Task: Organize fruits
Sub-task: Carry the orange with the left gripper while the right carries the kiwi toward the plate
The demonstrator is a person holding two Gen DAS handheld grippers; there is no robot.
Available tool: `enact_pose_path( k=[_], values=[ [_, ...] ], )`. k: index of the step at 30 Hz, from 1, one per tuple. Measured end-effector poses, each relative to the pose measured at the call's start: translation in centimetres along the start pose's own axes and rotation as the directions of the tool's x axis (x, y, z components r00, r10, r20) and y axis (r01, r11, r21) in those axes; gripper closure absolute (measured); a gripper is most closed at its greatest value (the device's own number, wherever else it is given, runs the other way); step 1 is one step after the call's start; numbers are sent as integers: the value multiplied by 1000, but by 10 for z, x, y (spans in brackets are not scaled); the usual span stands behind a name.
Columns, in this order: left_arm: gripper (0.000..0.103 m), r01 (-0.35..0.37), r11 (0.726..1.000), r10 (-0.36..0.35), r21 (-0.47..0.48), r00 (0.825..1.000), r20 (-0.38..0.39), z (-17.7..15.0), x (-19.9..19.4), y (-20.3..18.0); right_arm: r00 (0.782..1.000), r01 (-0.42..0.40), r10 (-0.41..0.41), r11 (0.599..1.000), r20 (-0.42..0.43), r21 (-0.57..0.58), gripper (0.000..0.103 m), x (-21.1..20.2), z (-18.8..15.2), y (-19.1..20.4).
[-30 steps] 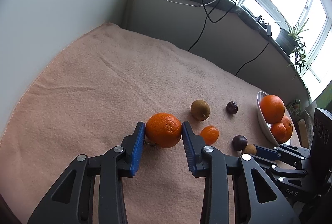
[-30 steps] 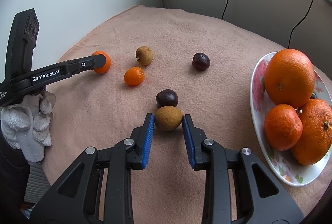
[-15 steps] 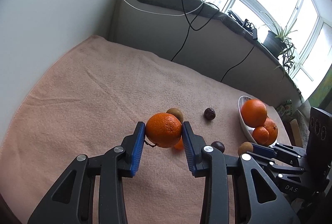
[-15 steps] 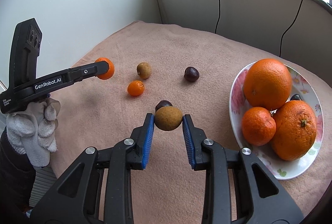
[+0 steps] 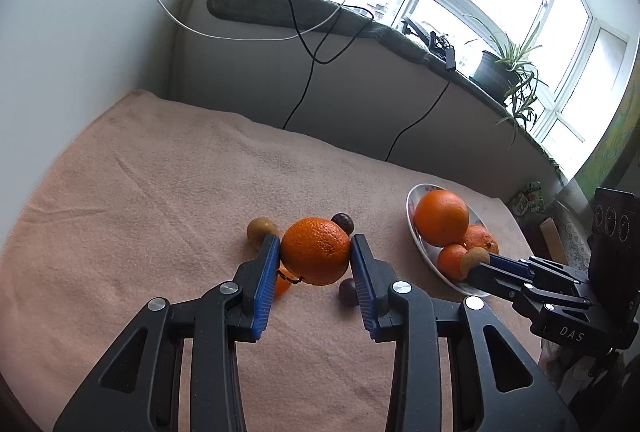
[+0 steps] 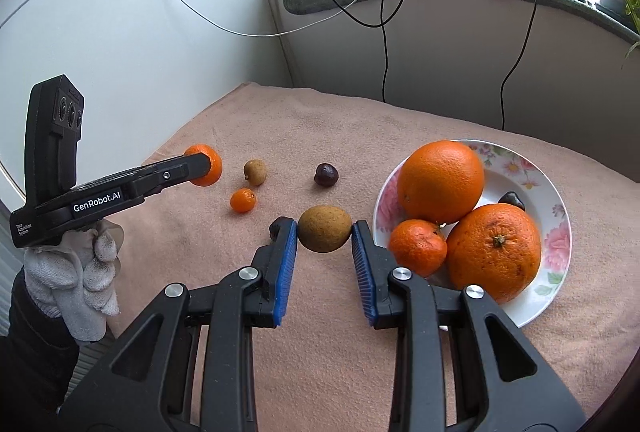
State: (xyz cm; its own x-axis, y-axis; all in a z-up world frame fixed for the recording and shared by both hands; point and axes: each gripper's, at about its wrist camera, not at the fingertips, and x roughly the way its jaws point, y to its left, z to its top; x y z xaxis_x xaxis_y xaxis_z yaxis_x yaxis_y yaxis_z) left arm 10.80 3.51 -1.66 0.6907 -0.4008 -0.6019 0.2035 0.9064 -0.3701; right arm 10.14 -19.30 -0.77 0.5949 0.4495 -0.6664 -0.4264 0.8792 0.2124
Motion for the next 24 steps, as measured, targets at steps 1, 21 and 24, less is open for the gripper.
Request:
enact_pose_path(
  k=[1, 21, 24],
  values=[
    [68, 6, 1000, -6, 5, 1000, 0, 1, 1, -4, 1000, 5, -5, 1000, 8, 5, 73, -4, 1, -3],
    [68, 128, 983, -122, 131, 991, -50, 6, 33, -94, 989, 111, -121, 987, 80, 118, 73, -47, 11, -92],
    [68, 141, 978, -134, 151, 989, -56, 8, 38, -106, 989, 118, -129, 983, 76, 138, 73, -47, 10, -104]
  ],
)
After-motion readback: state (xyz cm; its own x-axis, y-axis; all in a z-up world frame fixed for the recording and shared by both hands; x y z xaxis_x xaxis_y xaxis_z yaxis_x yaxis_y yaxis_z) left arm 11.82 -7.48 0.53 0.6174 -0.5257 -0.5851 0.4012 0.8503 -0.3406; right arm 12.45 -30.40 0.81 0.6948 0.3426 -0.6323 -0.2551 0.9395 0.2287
